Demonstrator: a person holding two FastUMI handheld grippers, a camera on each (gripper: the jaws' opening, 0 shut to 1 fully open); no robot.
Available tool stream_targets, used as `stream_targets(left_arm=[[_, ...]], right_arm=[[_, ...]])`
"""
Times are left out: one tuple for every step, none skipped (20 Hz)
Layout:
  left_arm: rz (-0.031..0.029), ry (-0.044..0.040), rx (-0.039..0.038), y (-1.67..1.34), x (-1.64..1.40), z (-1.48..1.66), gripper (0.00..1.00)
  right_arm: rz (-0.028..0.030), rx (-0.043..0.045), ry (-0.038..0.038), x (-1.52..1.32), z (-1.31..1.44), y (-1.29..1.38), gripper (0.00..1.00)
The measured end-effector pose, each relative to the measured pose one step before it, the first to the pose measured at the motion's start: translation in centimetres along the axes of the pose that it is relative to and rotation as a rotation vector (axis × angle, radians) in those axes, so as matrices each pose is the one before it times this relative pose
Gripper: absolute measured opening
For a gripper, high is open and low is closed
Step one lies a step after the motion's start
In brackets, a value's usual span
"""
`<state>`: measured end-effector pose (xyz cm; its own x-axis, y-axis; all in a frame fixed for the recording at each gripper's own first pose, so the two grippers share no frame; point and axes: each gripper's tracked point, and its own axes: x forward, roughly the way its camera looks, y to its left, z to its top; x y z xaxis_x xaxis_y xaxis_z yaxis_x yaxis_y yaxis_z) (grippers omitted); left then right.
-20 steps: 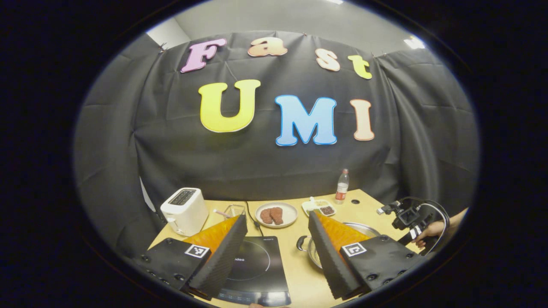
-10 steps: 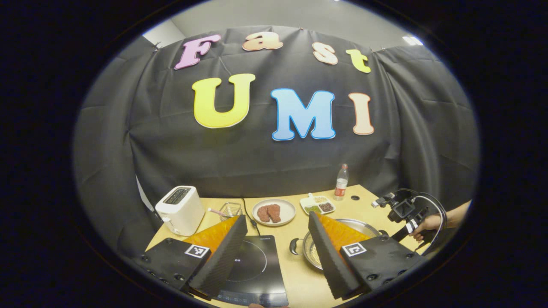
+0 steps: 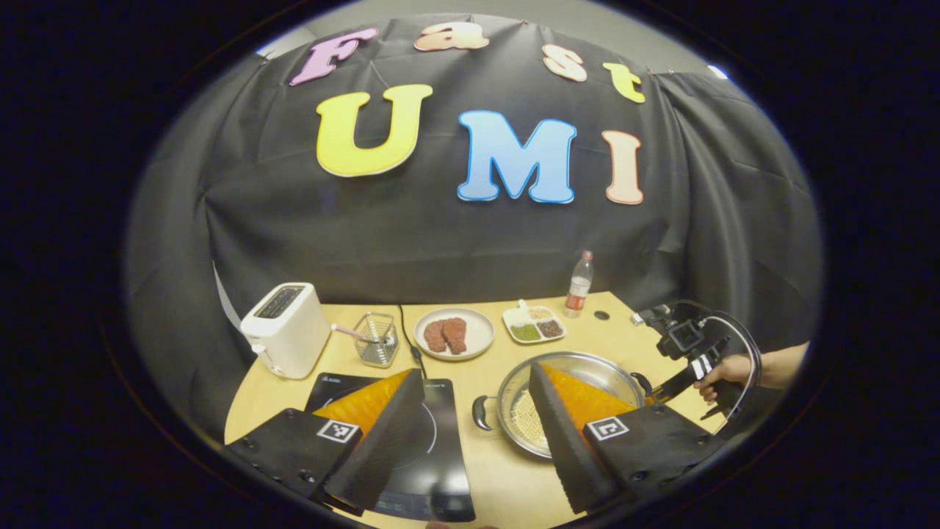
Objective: First push the handle of the pot to place it horizontally, then grasp the pot with both hands and set it on the induction cooktop.
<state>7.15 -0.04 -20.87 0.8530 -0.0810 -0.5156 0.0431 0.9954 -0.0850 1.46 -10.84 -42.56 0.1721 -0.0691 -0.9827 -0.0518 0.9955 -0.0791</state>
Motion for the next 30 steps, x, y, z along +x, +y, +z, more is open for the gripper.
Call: stream_targets(left_arm=[[-0.00788,0.02684,-0.00534,-0.021,0.602,-0.698,0.97],[-0.01321,0.03096,-0.00621,-0.068,0.718,-0.643,0.97],[-0.01592,0.02616,-0.00226,-0.214,0.733,-0.596,0.99],[-0.01441,0.0223,-0.00064,-0.18,0.788,-0.573,0.94],[-0.01345,0.01275,-0.00138,-0.078,0.818,-0.249,0.94],[-0.01346,0.01542,-0.00655,-0.133,0.925,-0.335,0.94],[-0.01737,0.02066,-0.01041,-0.075,0.714,-0.943,0.94],[-0.01309,0.02377,-0.01166,-0.109,0.835,-0.682,0.94],[-0.00964,0.0201,-0.01182,-0.123,0.853,-0.403,0.97],[-0.00302,0.00392,-0.00615,-0.186,1.089,-0.187,0.97],[0.0087,-0.00331,-0.0038,0.206,0.936,-0.122,0.97],[0.00105,-0.00101,-0.00583,0.099,0.933,-0.309,0.97],[0.00146,0.00111,-0.00694,-0.038,0.75,-0.293,0.97],[0.00084,0.00247,-0.0046,-0.015,0.72,-0.449,0.97],[0.00531,0.00229,0.00143,0.063,0.626,-0.333,0.95],[0.00712,0.00171,0.00558,0.103,0.522,-0.432,0.97],[0.00653,-0.00038,0.00421,0.048,0.676,-0.297,0.97],[0.00116,0.00399,0.0032,-0.103,0.536,-0.452,0.97],[-0.00025,0.00597,0.00076,-0.108,0.687,-0.53,0.97],[0.00278,0.00899,-0.00201,0.0,0.414,-0.49,0.97],[-0.00029,0.00478,-0.00178,-0.102,0.524,-0.304,0.97],[0.00462,0.0023,-0.00042,-0.047,0.674,-0.419,0.95],[0.01245,-0.00048,0.00153,0.126,0.597,-0.309,0.95],[0.01105,-0.00606,0.00021,0.246,0.603,-0.211,0.97],[0.00292,-0.00226,-0.00077,0.047,0.69,-0.204,0.97],[0.01185,0.00446,0.00239,0.258,0.507,-0.451,0.97],[0.00411,0.00451,0.00209,0.159,0.525,-0.348,0.97],[0.004,0.00919,-0.00294,0.13,0.736,-0.621,0.98],[0.00858,0.00293,-0.00295,0.344,0.502,-0.171,0.97],[0.00365,0.00146,-0.00614,0.135,0.342,-0.274,0.95]], right_arm=[[0.00677,0.00459,-0.00442,-0.118,0.179,-0.073,0.01],[0.00942,0.00858,-0.00367,-0.061,-0.024,0.02,0.01],[0.00857,0.01146,-0.00671,-0.17,-0.049,-0.023,0.01],[-0.00111,0.00379,-0.00902,-0.471,-0.005,-0.577,0.01],[0.00528,0.00537,-0.01387,-0.424,-0.15,-0.404,0.06],[-0.00018,0.0076,-0.01993,-0.631,0.049,-0.534,0.24],[0.00477,0.01414,-0.02382,-0.788,0.034,-0.54,0.43],[0.01672,0.02187,-0.02894,-0.64,0.099,-0.299,0.66],[0.01181,0.01772,-0.01691,-0.875,-0.129,-0.414,0.77],[0.01474,0.01735,-0.03428,-1.089,0.266,-0.315,0.94],[0.01183,0.01931,-0.04894,-0.807,0.54,-0.204,0.96],[0.02055,0.01772,-0.05478,-0.462,0.774,0.159,0.96],[0.01061,0.01393,-0.046,-0.503,0.708,0.135,0.96],[0.01243,0.01107,-0.04649,-0.532,0.499,0.033,0.96],[0.00895,0.01179,-0.04001,-0.191,0.651,0.055,0.96],[0.01243,0.01085,-0.03608,-0.267,0.431,0.06,0.96],[0.00638,0.00954,-0.0283,-0.02,0.421,0.042,0.96],[0.00474,0.00817,-0.02196,0.203,0.121,0.081,0.96],[0.00489,0.00964,-0.01719,0.183,0.107,0.068,0.96],[0.00778,0.00962,-0.02066,0.139,0.253,-0.063,0.96],[0.01241,0.00419,-0.02168,0.071,0.259,0.158,0.96],[0.00162,-0.00829,-0.02131,0.084,0.176,-0.133,0.96],[-0.00289,-0.01956,-0.02239,0.153,0.199,-0.051,0.96],[-0.0038,-0.02205,-0.01671,0.683,0.108,-0.107,0.97],[-0.0045,-0.02083,-0.00827,0.537,-0.114,0.084,0.96],[0.0036,-0.01431,-0.00513,0.447,-0.179,0.45,0.96],[0.00373,-0.00541,-0.00896,0.413,0.034,0.354,0.96],[0.00605,-0.00369,-0.00037,0.587,-0.099,0.282,0.96],[0.00103,-0.00213,0.00502,0.429,-0.184,0.177,0.96],[0.00118,-0.0023,-0.0005,0.356,-0.211,0.07,0.96]])
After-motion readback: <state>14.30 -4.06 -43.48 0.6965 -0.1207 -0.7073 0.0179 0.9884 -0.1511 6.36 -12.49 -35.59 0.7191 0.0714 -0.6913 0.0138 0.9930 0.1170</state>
